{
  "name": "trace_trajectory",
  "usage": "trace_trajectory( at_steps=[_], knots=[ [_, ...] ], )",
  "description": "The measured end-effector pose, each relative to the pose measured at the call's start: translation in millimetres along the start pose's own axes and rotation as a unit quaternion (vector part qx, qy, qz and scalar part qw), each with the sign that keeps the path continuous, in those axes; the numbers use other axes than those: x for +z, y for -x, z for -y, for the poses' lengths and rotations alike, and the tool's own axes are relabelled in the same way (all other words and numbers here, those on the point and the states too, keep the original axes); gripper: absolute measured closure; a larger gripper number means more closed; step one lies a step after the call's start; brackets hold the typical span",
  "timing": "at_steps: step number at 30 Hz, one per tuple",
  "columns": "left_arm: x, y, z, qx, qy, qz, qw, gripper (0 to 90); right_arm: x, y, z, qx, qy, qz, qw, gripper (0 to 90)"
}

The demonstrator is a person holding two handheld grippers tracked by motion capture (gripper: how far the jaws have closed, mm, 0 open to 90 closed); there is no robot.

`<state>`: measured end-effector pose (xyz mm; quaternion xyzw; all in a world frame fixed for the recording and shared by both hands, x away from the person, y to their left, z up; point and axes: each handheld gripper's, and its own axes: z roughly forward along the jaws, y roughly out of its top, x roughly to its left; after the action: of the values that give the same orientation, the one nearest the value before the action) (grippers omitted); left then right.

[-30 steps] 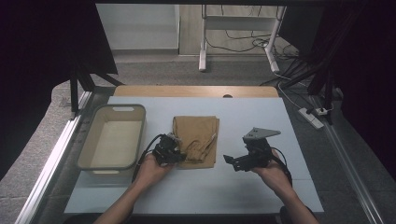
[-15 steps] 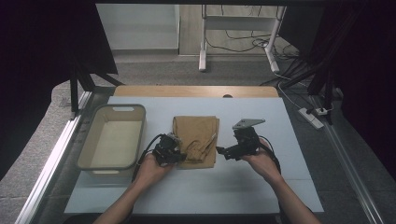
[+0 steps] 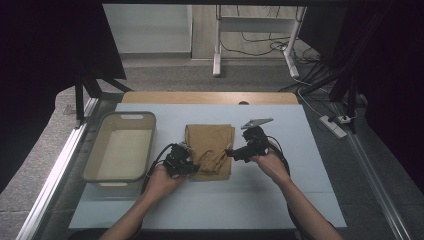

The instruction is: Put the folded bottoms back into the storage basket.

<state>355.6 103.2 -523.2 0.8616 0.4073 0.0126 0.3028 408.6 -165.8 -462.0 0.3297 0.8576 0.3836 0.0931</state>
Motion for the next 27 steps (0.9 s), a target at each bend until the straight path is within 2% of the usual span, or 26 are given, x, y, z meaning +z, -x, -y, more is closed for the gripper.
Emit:
trace_trajectory(
  at_steps=[4, 10, 15, 22, 27],
  knots=[
    [0.0, -0.4, 0.0, 0.000, 0.000, 0.001, 1.0000, 75.5, 7.6, 5.9, -5.7, 0.004, 0.004, -0.002, 1.0000, 0.0],
    [0.0, -0.8, -0.1, -0.001, 0.000, 0.002, 1.0000, 75.5, 18.6, 15.0, -14.2, 0.015, 0.016, 0.018, 0.9996, 0.0],
    [0.0, -0.9, -0.1, -0.002, 0.000, 0.003, 1.0000, 75.5, 28.0, 21.2, -18.6, 0.013, -0.002, 0.035, 0.9993, 0.0],
    [0.0, -1.2, 0.0, -0.004, 0.000, 0.005, 1.0000, 75.5, 41.2, 30.8, -22.0, 0.005, -0.007, 0.052, 0.9986, 0.0],
    [0.0, -1.3, -0.1, -0.004, -0.001, 0.005, 1.0000, 75.5, 50.3, 40.1, -25.5, 0.019, -0.019, 0.068, 0.9973, 0.0]
  ],
)
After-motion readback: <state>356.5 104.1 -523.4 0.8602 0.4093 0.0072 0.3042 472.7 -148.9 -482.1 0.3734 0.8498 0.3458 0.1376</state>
